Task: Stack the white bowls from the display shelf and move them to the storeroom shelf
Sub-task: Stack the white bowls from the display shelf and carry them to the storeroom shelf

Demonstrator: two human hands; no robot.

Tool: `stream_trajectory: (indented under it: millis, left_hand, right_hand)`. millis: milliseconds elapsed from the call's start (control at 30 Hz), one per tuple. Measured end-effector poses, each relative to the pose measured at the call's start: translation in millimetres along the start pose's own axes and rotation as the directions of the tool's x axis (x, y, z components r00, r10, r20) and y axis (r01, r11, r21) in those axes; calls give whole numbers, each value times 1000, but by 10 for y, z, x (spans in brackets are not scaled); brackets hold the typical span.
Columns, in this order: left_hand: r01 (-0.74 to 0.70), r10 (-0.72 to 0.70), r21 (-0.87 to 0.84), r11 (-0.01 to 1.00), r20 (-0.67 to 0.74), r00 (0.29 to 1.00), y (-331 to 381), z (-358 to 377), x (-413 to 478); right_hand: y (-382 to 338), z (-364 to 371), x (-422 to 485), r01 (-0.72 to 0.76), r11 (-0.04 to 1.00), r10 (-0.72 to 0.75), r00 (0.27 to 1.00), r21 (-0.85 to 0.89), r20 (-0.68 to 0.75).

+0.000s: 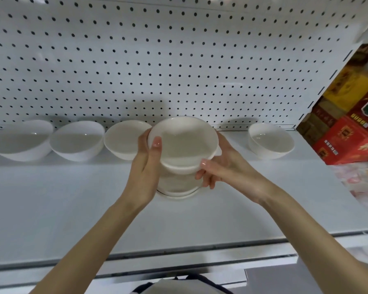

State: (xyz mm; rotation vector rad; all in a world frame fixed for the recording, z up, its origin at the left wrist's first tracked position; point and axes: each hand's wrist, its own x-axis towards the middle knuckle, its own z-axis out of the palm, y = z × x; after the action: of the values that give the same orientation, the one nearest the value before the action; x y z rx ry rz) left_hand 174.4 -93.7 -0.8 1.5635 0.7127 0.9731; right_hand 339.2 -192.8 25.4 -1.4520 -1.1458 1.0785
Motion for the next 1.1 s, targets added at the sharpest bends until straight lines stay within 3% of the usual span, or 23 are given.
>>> stream_trajectory:
  millis: [333,1100]
  left_hand:
    - [-30,30,80,996,8,1000,-143,5,-114]
    - [6,-2,80,997,-49,999,-386,-13,-232]
  right_hand:
    - [253,19,75,97,934,-172,966,-345,-195]
    - [610,122,119,11,991,-30,990,-136,-138]
